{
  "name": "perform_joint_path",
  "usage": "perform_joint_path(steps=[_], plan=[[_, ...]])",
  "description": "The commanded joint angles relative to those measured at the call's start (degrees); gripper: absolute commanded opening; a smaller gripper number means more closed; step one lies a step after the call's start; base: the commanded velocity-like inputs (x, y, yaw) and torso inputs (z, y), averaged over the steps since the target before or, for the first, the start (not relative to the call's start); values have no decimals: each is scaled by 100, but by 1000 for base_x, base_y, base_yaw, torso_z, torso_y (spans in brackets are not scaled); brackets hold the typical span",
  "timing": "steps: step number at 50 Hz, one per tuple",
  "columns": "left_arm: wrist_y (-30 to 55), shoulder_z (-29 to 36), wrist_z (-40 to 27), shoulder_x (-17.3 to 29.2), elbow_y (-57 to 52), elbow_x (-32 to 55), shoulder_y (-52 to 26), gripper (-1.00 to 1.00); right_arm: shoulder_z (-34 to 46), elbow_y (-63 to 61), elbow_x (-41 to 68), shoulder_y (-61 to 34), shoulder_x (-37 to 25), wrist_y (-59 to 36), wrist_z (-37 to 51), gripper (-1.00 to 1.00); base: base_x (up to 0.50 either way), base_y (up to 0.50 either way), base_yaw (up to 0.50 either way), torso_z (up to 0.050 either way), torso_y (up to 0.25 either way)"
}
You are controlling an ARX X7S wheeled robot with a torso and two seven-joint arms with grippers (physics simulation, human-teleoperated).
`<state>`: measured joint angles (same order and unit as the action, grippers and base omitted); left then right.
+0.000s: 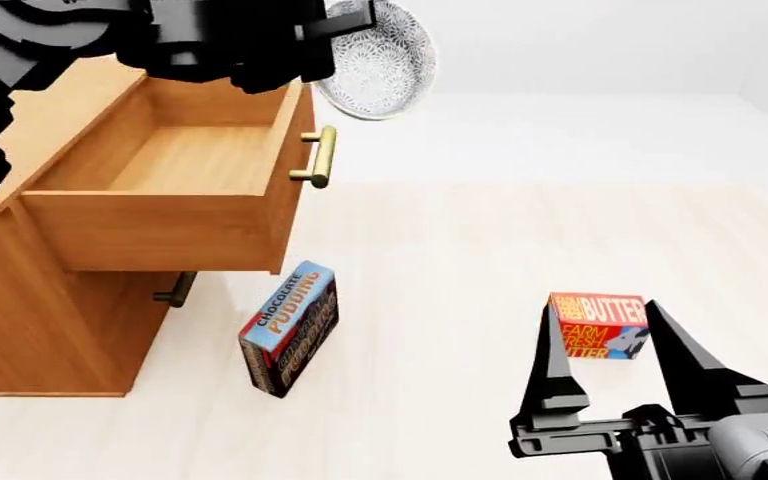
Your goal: Put the bowl in the top drawer of the cabinet.
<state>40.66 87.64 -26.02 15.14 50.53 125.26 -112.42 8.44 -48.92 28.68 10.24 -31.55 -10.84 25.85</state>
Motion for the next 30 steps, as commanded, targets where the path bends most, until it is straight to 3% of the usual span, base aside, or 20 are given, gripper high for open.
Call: perform_joint_path(steps=[1, 30], plan=[[28, 149, -13, 189, 503, -263, -11, -100, 33, -1, -23, 12, 0, 8, 26, 100, 0, 0, 0, 0, 0], [-617, -74, -388, 969, 558, -212, 256, -100, 116, 106, -60, -56, -8, 4, 41, 100, 0, 0, 0, 0, 0]])
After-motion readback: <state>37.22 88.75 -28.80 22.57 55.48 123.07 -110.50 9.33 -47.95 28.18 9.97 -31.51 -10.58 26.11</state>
